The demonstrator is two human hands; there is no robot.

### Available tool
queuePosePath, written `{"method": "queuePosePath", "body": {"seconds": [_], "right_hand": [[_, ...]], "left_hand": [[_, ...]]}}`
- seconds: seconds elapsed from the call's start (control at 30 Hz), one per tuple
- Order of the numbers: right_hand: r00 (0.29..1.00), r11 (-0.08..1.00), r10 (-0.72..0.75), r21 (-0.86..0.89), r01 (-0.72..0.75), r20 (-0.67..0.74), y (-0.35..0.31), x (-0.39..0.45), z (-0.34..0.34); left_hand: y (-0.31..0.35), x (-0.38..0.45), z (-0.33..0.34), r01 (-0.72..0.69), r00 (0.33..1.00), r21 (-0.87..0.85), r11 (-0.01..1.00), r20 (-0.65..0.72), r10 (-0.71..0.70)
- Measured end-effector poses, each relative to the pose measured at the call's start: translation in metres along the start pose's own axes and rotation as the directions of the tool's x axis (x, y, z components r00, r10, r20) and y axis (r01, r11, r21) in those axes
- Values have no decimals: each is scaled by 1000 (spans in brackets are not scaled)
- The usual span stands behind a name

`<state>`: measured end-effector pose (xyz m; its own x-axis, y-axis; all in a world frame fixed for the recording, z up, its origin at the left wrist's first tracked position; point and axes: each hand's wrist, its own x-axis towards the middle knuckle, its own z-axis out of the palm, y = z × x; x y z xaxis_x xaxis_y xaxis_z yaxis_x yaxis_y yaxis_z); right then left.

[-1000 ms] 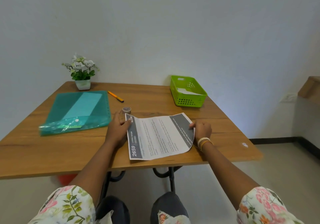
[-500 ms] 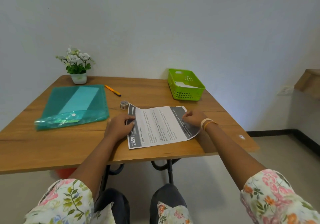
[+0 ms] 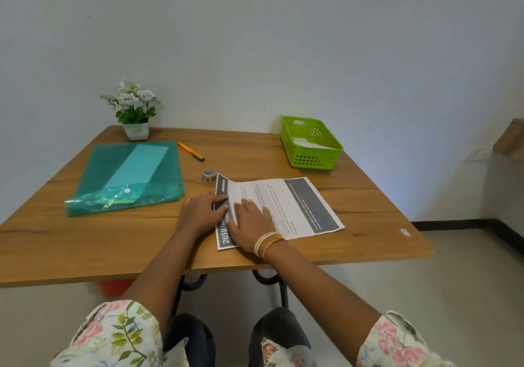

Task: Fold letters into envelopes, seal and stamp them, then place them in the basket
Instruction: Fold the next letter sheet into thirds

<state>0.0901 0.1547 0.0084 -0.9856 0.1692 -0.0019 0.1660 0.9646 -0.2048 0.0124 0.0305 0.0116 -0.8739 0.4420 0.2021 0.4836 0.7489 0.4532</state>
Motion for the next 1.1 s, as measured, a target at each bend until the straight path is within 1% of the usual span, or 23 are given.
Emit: {"method": "queuePosePath", "body": {"seconds": [0.07,0.17,0.3,0.43,0.53,0.67,0.73,0.8,0.83,0.87,0.93,1.0,1.1], "right_hand": [[1000,1000,-2,29,2,-16,1,-1,4],[998,999,40,1,-40,-42,21,3,2],[988,989,147,2,-147,-54,70,4,-4],[960,963,270,16,-270,-76,119,2,-11],[955,959,283,1,-284,-91,130,2,-13],[947,951,308,10,-308,-94,125,1,-15],[941,959,282,32,-281,-186,113,-7,-16],[943,985,174,63,-163,-285,90,-23,-9],[948,992,114,82,-94,-297,77,-29,-6],[958,995,64,92,-40,-279,65,-33,-2],[976,996,30,83,-12,-214,52,-32,3],[980,995,59,88,-42,-193,49,-27,4],[976,991,90,115,-68,-198,45,-20,5]], "left_hand": [[0,0,-1,0,1000,-4,1000,-4,0],[-1,-1,-4,4,1000,10,1000,-18,-4],[-3,-2,-3,20,1000,16,1000,-4,-20],[-5,-2,-1,7,1000,1,1000,-9,-7],[-8,-1,-2,12,1000,-12,1000,-7,-12],[-10,1,-2,10,1000,-68,998,1,-10],[-9,-1,-1,17,1000,-115,993,-8,-18],[-11,-4,0,46,998,-192,980,-28,-52],[-13,-3,0,64,996,-251,966,-47,-78],[-14,-2,-1,73,992,-316,946,-71,-100],[-13,0,-2,80,987,-422,903,-92,-130],[-9,-1,-1,76,987,-479,875,-88,-134],[-9,-5,3,77,985,-490,868,-95,-141]]}}
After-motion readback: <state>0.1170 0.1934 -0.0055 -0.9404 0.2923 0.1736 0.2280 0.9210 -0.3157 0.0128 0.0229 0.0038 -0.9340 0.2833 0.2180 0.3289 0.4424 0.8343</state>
